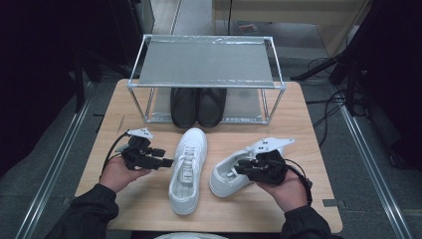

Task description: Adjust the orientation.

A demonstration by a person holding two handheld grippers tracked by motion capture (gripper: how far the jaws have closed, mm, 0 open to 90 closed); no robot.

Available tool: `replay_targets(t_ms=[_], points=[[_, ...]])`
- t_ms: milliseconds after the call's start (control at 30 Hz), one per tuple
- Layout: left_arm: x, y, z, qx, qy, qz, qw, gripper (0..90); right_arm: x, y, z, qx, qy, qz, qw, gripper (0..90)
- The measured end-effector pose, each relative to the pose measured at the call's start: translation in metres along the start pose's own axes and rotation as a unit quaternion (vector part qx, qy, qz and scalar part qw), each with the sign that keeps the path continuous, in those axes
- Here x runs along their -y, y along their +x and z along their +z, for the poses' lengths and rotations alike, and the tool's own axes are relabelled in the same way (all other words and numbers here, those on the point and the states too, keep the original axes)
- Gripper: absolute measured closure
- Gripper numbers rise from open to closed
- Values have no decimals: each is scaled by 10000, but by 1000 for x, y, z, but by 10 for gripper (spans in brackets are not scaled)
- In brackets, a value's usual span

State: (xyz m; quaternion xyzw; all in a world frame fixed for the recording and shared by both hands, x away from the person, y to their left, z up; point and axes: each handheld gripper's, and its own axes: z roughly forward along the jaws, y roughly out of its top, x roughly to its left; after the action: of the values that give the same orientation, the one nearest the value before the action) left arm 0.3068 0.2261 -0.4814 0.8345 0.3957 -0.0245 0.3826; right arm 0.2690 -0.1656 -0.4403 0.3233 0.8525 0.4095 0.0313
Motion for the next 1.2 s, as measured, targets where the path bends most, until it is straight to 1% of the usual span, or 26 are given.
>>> replay_targets(t_ms=[33, 67, 167, 233, 333, 367, 467, 533, 567, 633, 733, 933, 1067, 1200], points=[[-1, 0, 1, 9, 9, -15, 10000, 389, 2, -2, -2, 39, 6, 35, 10000, 786], [-2, 0, 1, 5, 47, 17, 10000, 392, 3, -4, -4, 94, 3, 90, 9999, 796], [-5, 0, 4, 21, 55, 18, 10000, 394, 8, -10, -8, 249, 4, 173, 9995, 845], [-7, -1, 5, 26, 48, 23, 10000, 393, 11, -14, -10, 305, -8, 232, 9993, 870], [-10, -1, 6, 13, 39, 57, 10000, 392, 16, -20, -11, 426, 45, 343, 9985, 885], [-10, 0, 6, 28, -21, 48, 10000, 391, 19, -22, -11, 464, 56, 388, 9982, 886], [-13, 0, 8, 32, -21, 14, 10000, 390, 25, -30, -12, 597, 99, 570, 9965, 895], [-14, 1, 8, 36, -19, 48, 10000, 390, 28, -35, -13, 690, 94, 727, 9949, 895], [-15, 1, 9, 15, -28, 34, 10000, 390, 31, -38, -13, 724, 110, 797, 9941, 895], [-16, 0, 10, 43, -25, 35, 10000, 389, 34, -42, -14, 791, 163, 954, 9922, 898], [-17, 0, 11, 43, -17, 70, 10000, 389, 38, -47, -16, 900, 189, 1099, 9897, 899], [-18, 1, 12, 48, -17, 57, 10000, 390, 44, -55, -16, 1125, 376, 1235, 9852, 899], [-18, 0, 12, 24, -17, 56, 10000, 389, 44, -57, -10, 1134, 460, 1240, 9847, 899], [-16, 0, 10, -2, 13, 54, 10000, 389, 43, -59, -8, 1086, 483, 1206, 9856, 899]])
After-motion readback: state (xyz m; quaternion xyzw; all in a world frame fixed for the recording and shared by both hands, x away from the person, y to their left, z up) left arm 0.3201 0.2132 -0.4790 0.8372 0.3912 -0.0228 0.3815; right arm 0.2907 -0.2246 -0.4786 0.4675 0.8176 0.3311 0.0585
